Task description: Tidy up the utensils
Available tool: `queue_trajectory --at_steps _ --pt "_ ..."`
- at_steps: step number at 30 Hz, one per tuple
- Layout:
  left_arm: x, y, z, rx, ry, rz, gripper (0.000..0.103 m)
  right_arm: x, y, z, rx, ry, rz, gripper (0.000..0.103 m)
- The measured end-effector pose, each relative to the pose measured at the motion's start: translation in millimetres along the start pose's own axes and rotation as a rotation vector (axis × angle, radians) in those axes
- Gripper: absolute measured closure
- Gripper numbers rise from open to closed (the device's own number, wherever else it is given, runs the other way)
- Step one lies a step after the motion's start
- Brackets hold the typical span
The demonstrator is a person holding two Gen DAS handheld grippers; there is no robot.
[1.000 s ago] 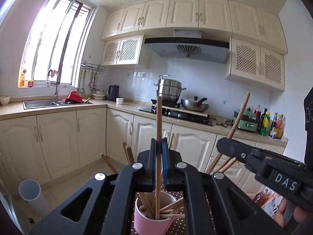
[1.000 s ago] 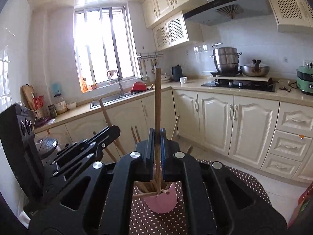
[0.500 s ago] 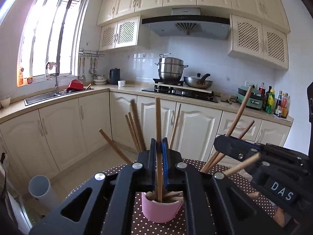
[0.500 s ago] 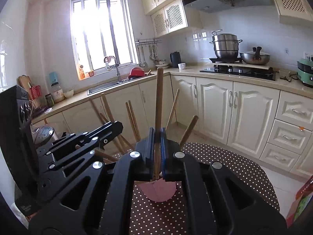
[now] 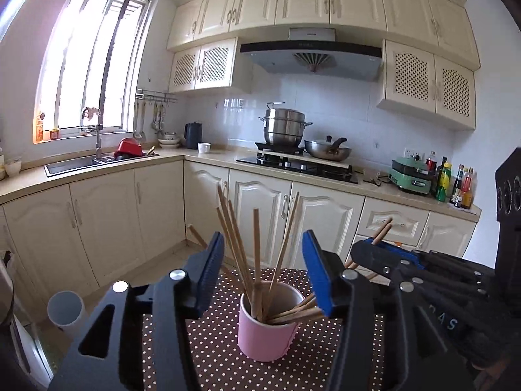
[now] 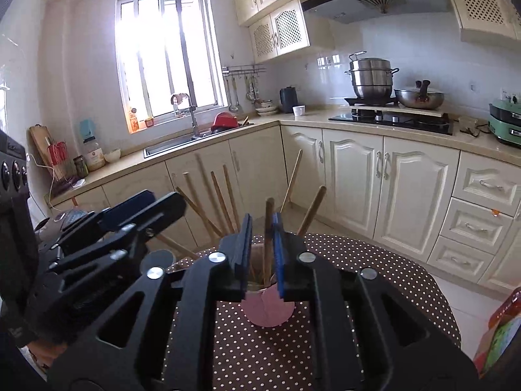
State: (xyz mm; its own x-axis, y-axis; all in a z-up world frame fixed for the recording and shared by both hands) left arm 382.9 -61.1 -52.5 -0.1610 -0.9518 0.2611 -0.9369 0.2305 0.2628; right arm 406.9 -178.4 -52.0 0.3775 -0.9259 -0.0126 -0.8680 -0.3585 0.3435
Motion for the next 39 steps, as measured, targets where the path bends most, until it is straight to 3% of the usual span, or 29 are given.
queue_trajectory --at_steps 12,15,17,20,25,35,39 --pt "-6.4 59.8 11.7 -0.007 -0.03 -0.062 0.051 -11.5 59.3 10.1 0.03 -0.011 0.029 0.088" --pt "-6.4 78.1 13.4 0.002 -0.036 -0.075 0.041 -18.3 80.3 10.6 0.052 -0.005 0.041 0.088" --pt "-5.4 94.9 13.2 0.021 -0.046 -0.084 0.037 -25.0 95.0 11.4 0.065 0.01 0.056 0.082" --pt "-1.6 120.3 14.9 0.044 -0.063 -0.096 0.033 -37.4 120.4 13.8 0.098 0.028 0.069 0.048" --pt "7.1 158.4 18.1 0.068 -0.102 -0.101 0.03 -57.0 150.0 16.6 0.136 0.067 0.082 0.048" --pt "17.8 215.6 21.1 0.111 -0.134 -0.106 0.023 -76.8 190.6 27.2 0.194 0.113 0.185 0.032" --pt "14.9 231.1 20.4 0.129 -0.121 -0.111 0.021 -84.1 201.6 28.1 0.213 0.115 0.176 0.027"
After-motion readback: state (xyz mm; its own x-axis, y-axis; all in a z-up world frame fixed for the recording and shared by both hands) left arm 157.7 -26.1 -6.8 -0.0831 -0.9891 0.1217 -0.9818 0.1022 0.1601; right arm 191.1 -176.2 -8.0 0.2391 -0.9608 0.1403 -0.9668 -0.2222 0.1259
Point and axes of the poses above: each gripper's, at about its wrist camera, not at the fingertips, and y roughly against the way its jaws point, x to its right, z to its underside, the point moved 9 cm from there along -y, roughly the way its jaws point, and after that the axes turned 10 degrees about y, right-handed, at the moved point
